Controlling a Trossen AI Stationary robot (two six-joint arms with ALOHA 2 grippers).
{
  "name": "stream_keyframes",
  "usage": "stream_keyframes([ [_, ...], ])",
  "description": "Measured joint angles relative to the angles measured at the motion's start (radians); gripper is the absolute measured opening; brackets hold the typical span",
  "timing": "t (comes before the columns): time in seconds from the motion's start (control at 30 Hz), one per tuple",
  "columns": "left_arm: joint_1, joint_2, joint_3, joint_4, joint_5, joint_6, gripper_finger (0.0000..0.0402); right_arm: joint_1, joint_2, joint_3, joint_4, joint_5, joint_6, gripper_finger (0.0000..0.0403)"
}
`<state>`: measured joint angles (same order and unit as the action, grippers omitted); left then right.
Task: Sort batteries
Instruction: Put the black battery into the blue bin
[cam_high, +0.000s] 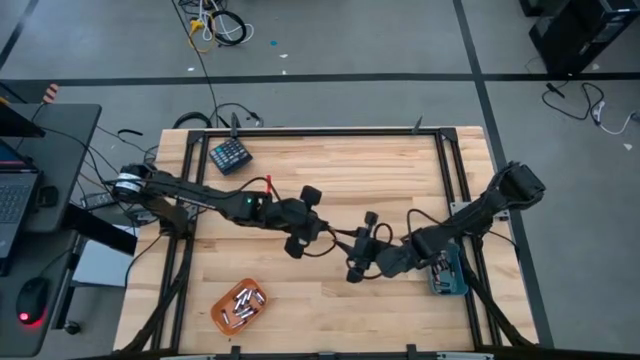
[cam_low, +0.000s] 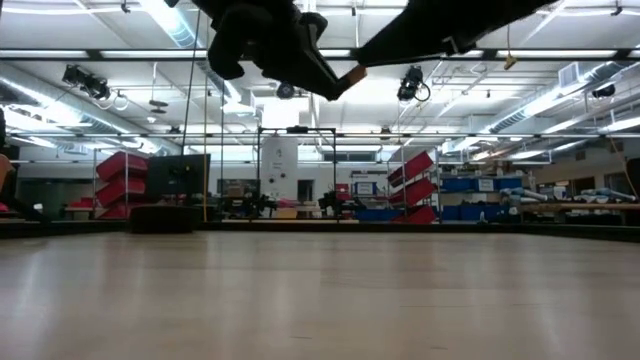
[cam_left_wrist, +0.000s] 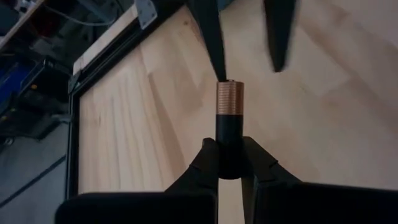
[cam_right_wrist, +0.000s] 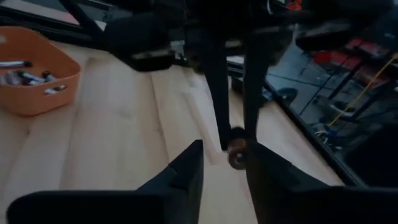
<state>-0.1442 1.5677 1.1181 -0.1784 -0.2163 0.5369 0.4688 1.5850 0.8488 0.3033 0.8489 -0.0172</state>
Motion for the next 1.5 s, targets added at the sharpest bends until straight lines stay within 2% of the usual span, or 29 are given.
stream_keyframes([
  [0.27, -0.007, 0.000, -0.010, 0.007, -0.025, -0.030, 0.0009, -0.012, 0.058, 0.051, 0.011, 0.023, -0.021, 0.0140],
  [0.47, -0.008, 0.000, -0.010, 0.013, -0.026, -0.030, 0.0009, -0.014, 0.061, 0.051, -0.008, 0.095, -0.028, 0.0142],
  [0.7, -0.009, 0.001, -0.010, 0.037, -0.026, -0.033, 0.0009, -0.018, 0.061, 0.051, -0.012, 0.085, -0.046, 0.0141],
  [1.0, -0.009, 0.001, -0.010, 0.038, -0.026, -0.026, 0.0009, -0.021, 0.061, 0.051, -0.012, 0.085, -0.046, 0.0114],
  [1.23, -0.007, 0.001, -0.010, 0.035, -0.007, -0.024, 0.0010, -0.031, 0.061, 0.051, -0.025, 0.077, -0.047, 0.0043],
  [1.3, -0.007, 0.001, -0.010, 0.032, -0.006, -0.025, 0.0012, -0.033, 0.061, 0.051, -0.028, 0.070, -0.056, 0.0036],
  [1.4, -0.009, 0.002, -0.010, 0.030, -0.031, -0.052, 0.0027, -0.034, 0.058, 0.051, -0.028, 0.070, -0.062, 0.0036],
  [1.5, -0.009, 0.002, -0.009, 0.023, -0.054, -0.094, 0.0066, -0.034, 0.041, 0.051, -0.030, 0.060, -0.062, 0.0036],
])
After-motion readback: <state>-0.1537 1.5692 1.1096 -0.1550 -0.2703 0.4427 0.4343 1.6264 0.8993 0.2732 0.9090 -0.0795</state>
